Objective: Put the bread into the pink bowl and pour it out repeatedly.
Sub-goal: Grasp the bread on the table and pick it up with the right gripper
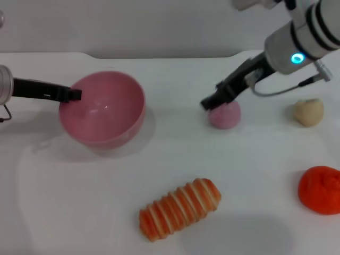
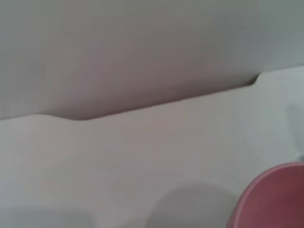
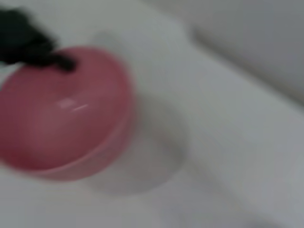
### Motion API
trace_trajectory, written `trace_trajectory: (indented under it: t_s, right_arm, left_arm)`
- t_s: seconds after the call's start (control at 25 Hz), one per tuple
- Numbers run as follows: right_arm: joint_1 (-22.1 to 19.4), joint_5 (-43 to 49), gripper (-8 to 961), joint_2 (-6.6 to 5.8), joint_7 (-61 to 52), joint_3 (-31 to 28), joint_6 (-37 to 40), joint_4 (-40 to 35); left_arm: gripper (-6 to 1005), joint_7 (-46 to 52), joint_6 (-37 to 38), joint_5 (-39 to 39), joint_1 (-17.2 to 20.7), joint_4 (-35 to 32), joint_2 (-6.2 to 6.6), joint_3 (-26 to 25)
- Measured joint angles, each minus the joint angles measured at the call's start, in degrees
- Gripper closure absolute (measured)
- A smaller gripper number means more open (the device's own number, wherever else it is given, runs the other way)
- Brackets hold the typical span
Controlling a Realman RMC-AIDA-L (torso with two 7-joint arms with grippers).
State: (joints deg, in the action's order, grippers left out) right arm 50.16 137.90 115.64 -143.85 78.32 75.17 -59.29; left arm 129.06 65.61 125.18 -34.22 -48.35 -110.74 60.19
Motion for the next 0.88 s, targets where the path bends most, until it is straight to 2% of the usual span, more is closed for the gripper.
trace_trajectory:
  t_s: [0.2, 0.52, 0.8, 0.88]
  right_arm:
    - [1.8, 0.6, 350, 1.96, -0.3, 0.1, 8.6, 0.0]
    - [0.8, 1.4, 349, 2.48, 6.2, 0.5, 13.9, -0.6]
    - [-0.9, 0.8, 349, 3.15, 9.7, 0.8, 13.9, -0.2]
    - [-1.3, 0.3, 349, 3.22, 10.1, 1.5, 13.8, -0.2]
  left_arm:
    - [951, -0.4, 0.5, 1.4, 0.1, 0.0, -0.19, 0.2]
    - [951, 0.0, 2.7, 1.6, 1.3, 0.0, -1.22, 0.6]
    - [951, 0.2, 4.0, 4.2, 0.9, -1.1, -1.62, 5.5]
    - [951, 0.3, 4.1, 6.2, 0.6, -2.0, -2.27, 6.6]
